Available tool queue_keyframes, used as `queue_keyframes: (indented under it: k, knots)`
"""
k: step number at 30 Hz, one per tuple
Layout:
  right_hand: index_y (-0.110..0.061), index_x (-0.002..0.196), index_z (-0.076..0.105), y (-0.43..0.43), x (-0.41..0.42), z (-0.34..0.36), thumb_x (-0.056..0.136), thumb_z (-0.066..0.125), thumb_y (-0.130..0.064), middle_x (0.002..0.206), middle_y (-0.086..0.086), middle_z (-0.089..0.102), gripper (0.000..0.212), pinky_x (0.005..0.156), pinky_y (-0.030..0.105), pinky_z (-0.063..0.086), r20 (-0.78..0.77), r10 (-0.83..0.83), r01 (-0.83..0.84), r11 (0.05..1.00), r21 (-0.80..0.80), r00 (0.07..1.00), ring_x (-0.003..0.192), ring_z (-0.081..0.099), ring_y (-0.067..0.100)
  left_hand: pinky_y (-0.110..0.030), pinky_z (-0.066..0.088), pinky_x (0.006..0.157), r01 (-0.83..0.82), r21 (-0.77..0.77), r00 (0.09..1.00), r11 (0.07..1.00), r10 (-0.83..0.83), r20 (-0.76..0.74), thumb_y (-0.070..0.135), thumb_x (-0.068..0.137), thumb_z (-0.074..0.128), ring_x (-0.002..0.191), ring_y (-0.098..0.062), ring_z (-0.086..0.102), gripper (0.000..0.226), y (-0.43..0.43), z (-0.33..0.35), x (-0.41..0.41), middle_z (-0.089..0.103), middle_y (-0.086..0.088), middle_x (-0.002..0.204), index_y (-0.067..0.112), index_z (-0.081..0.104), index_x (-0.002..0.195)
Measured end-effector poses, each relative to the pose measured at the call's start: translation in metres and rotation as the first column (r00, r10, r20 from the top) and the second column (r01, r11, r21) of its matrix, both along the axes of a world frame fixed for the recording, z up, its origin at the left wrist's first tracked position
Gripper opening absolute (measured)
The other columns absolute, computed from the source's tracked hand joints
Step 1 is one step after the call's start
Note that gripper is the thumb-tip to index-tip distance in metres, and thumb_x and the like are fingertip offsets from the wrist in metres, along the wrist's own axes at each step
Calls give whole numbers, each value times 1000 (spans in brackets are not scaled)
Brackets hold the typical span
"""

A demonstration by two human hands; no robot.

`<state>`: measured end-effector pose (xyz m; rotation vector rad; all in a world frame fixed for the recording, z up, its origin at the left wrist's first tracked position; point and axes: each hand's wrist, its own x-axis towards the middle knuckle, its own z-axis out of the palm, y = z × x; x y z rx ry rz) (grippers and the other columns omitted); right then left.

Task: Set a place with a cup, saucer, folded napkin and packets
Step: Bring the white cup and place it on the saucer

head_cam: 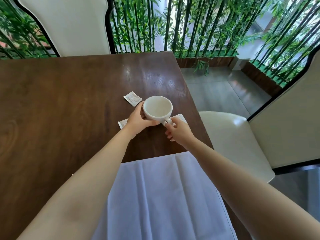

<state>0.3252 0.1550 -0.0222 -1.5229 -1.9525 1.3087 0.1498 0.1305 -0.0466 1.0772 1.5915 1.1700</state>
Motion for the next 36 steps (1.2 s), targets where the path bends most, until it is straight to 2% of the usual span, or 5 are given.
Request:
queue_keyframes:
  k: [4,9,19,28,36]
  knots:
    - [-11,108,55,-4,2,8,95,48,-27,84,11,66,22,62,26,52,-60,-14,8,995,-95,998,71,62,18,-8,47,70,-17,10,1000,1000,17,0,25,57,88,103,5,55,78,-9,7,4,57,24,112,38,45,120]
    - [-6,106,54,-11,-2,33,95,48,-22,82,11,64,20,60,23,49,-126,55,-68,992,-102,990,67,59,14,-26,49,90,-78,28,997,997,79,-26,27,57,88,113,-10,55,82,-23,31,0,58,8,123,29,44,127]
    - [-8,111,53,-63,-6,100,96,48,-28,79,2,57,25,66,21,48,-341,188,-262,947,-187,921,69,52,9,-17,46,80,-208,112,971,972,219,-100,21,62,85,110,-10,53,76,-96,104,-3,56,8,120,28,44,125]
    - [-8,91,51,-144,2,149,99,39,-28,73,5,48,25,59,18,41,-379,335,-409,903,-133,863,65,49,12,-11,47,73,-346,225,905,911,387,-175,22,63,85,108,-8,54,78,-208,151,18,55,8,121,23,44,129]
    - [-14,78,55,-236,-5,163,98,41,-31,74,6,57,29,66,21,48,-390,554,-628,774,-84,735,67,54,12,-41,51,95,-477,278,817,834,537,-211,27,61,85,115,-17,55,75,-342,173,28,58,2,126,25,49,126]
